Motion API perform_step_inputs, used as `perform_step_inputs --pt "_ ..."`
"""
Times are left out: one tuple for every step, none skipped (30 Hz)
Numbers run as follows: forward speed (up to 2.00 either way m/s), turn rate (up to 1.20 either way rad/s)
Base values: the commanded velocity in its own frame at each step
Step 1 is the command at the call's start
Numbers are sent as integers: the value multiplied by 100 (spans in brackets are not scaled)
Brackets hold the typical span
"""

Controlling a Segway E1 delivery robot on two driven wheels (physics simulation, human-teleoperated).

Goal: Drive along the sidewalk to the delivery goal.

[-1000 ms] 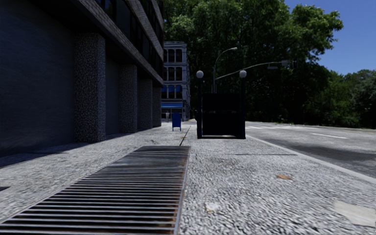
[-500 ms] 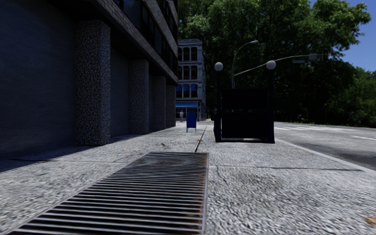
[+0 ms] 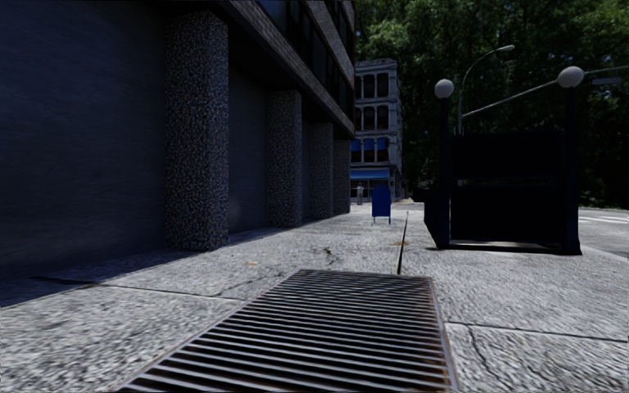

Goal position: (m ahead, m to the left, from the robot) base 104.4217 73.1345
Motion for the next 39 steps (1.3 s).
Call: perform_step_inputs --pt "200 46" --pt "200 46" --pt "200 46" --pt "200 41" --pt "200 27" --pt "200 14" --pt "200 8" --pt "200 3" --pt "200 3" --pt "200 0" --pt "200 0" --pt "200 0" --pt "200 0" --pt "200 0" --pt "200 0" --pt "200 0" --pt "200 0" --pt "200 0" --pt "200 0" --pt "200 0" --pt "200 0" --pt "200 0" --pt "200 0" --pt "200 0" --pt "200 0" --pt "200 0" --pt "200 0" --pt "200 0" --pt "200 0" --pt "200 0" --pt "200 0" --pt "200 0" --pt "200 0" --pt "200 0" --pt "200 0" --pt "200 0" --pt "200 0" --pt "200 0" --pt "200 0"
